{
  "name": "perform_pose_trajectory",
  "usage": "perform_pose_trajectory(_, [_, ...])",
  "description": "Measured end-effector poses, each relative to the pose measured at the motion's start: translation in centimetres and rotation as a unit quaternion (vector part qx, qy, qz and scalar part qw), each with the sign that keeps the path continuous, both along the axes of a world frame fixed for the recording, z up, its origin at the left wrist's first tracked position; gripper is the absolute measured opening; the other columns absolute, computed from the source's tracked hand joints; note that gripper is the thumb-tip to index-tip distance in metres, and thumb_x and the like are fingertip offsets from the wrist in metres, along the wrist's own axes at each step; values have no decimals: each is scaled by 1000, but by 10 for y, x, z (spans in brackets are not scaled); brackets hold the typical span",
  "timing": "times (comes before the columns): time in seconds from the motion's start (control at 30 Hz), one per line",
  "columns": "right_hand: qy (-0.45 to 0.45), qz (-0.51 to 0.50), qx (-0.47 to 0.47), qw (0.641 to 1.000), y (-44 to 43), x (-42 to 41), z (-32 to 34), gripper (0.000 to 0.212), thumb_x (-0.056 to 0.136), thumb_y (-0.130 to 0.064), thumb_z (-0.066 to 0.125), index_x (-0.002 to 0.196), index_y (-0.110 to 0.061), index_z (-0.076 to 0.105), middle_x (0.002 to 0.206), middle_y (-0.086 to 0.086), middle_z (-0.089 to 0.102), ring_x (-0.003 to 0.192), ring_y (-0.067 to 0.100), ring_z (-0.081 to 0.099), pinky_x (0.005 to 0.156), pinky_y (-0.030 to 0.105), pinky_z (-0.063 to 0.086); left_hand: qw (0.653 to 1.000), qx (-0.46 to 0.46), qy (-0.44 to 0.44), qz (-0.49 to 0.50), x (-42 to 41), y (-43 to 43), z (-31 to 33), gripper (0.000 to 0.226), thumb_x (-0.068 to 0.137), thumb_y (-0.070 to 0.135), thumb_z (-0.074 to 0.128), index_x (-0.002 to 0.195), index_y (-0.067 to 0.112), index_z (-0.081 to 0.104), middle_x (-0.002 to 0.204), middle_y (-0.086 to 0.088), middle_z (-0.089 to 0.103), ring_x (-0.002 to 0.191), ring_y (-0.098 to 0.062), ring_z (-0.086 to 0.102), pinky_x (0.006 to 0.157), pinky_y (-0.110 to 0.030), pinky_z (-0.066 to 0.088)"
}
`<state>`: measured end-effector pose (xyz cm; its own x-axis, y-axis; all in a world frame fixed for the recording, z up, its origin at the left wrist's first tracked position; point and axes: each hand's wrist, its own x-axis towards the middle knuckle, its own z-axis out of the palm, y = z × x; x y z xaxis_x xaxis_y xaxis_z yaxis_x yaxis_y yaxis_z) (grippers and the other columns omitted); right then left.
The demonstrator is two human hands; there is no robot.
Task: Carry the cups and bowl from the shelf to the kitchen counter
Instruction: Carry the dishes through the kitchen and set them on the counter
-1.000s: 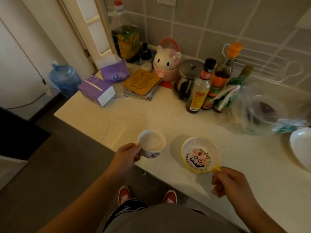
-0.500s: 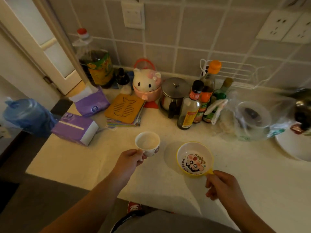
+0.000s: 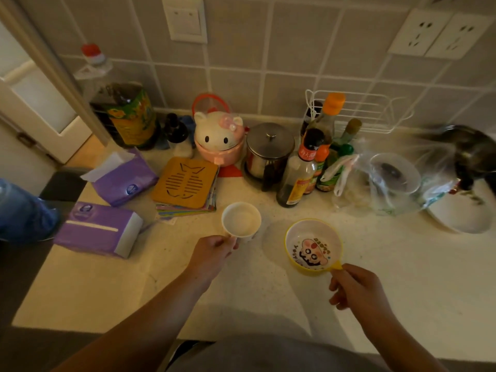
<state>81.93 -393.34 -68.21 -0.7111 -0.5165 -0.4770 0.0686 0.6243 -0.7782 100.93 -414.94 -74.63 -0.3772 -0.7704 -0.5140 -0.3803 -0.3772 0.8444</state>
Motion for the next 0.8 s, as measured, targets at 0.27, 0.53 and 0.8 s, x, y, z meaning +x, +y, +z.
perform_pose_trajectory(0.27, [1,-11,-1,1000,-4,-1,-2,30,88,-20,59,60,-14,69,58,7,67,46,21,65,46,29,50,989,-97,-95,-62,2,-5,-1,24,88,28,66,71,16,78,70,4,73,68,-9,63,76,-38,53])
perform_pose_trajectory(0.53, [6,8,1,1000,-8,-2,-5,30,88,-19,59,60,-18,70,58,5,68,46,21,66,46,27,51,979,-139,-105,-101,8,-4,-6,30,89,34,62,70,12,71,65,-8,66,61,-13,57,60,-33,42])
perform_pose_trajectory(0.8, [4,5,-5,1000,-17,-2,-16,28,89,-21,59,63,-17,71,62,6,70,48,19,67,50,30,55,910,-329,-208,-145,35,12,-15,38,85,49,62,113,24,64,112,4,66,107,-17,58,90,-35,49])
